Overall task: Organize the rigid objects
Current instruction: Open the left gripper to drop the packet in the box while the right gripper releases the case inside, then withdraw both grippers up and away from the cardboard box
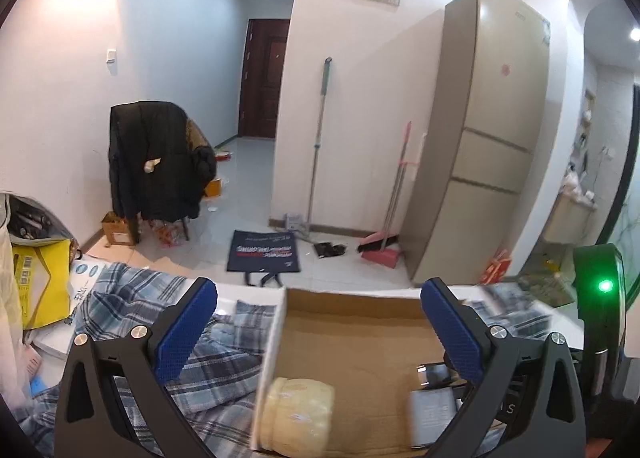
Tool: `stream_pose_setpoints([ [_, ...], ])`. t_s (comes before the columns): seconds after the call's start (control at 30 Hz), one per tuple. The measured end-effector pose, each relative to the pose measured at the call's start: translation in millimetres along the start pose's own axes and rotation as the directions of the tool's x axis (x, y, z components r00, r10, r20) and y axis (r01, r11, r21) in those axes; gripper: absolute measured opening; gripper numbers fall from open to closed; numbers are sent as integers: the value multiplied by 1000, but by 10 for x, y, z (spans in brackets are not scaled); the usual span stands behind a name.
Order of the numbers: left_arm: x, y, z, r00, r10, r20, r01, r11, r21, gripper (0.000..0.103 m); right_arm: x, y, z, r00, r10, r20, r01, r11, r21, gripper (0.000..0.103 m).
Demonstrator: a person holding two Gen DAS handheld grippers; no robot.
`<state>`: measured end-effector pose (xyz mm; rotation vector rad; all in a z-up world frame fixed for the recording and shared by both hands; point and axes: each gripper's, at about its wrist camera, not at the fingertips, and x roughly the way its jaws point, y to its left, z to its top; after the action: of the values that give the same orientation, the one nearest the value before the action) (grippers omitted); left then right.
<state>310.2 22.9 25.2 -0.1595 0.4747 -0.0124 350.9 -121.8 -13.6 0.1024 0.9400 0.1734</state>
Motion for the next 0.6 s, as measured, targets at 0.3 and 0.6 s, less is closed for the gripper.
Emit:
stream_pose_setpoints([
  [0.3, -910, -469, 274, 963, -233, 134, 226, 972, 70, 103, -1191, -199, -76, 971, -20, 237, 24, 1000, -13, 54],
  [0.6, -1793, -642, 457, 933, -293, 210, 280, 956, 90, 103, -2229, -423, -516, 907, -26, 420, 34, 999, -10, 59],
])
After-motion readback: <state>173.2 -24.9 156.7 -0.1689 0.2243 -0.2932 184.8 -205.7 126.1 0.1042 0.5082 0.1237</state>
